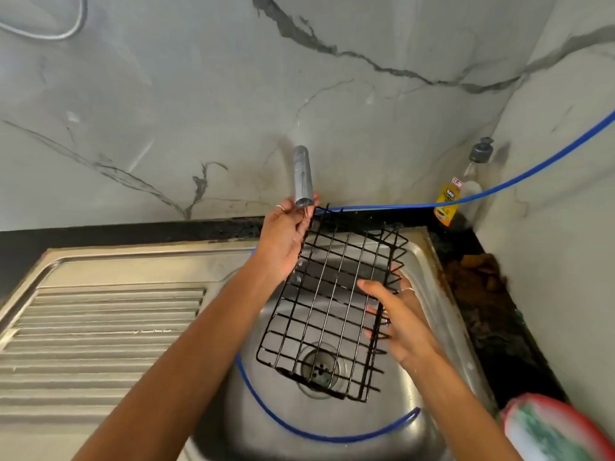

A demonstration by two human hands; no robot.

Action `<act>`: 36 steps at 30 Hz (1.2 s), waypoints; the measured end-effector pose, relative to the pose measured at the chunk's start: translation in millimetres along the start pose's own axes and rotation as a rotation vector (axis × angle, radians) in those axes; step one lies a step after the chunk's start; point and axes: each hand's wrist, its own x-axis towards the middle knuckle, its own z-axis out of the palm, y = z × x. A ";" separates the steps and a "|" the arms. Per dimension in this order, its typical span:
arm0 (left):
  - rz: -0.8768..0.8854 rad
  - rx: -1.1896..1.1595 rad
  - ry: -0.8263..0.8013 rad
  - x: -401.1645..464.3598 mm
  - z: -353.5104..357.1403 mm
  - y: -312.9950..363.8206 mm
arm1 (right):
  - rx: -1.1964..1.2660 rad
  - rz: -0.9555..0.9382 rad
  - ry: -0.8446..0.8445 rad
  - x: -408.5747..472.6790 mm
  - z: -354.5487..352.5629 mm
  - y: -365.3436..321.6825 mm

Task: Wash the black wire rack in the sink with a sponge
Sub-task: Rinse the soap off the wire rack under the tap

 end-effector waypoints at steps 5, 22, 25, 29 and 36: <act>0.034 0.770 -0.143 -53.2 -23.8 -4.2 | -0.009 0.077 0.098 9.7 6.4 -2.3; 0.314 1.148 -0.323 -127.4 -84.6 28.0 | -0.041 0.362 -0.180 -2.2 17.9 -20.8; 0.217 0.977 -0.353 -125.4 -83.9 33.8 | -0.076 0.294 -0.181 -2.4 9.4 -45.9; 0.111 0.896 -0.404 -135.2 -79.0 35.4 | -0.168 0.241 -0.164 5.3 4.4 -73.0; 0.147 0.826 -0.128 -129.0 -72.5 16.0 | -0.520 0.289 -0.171 8.5 11.5 -71.5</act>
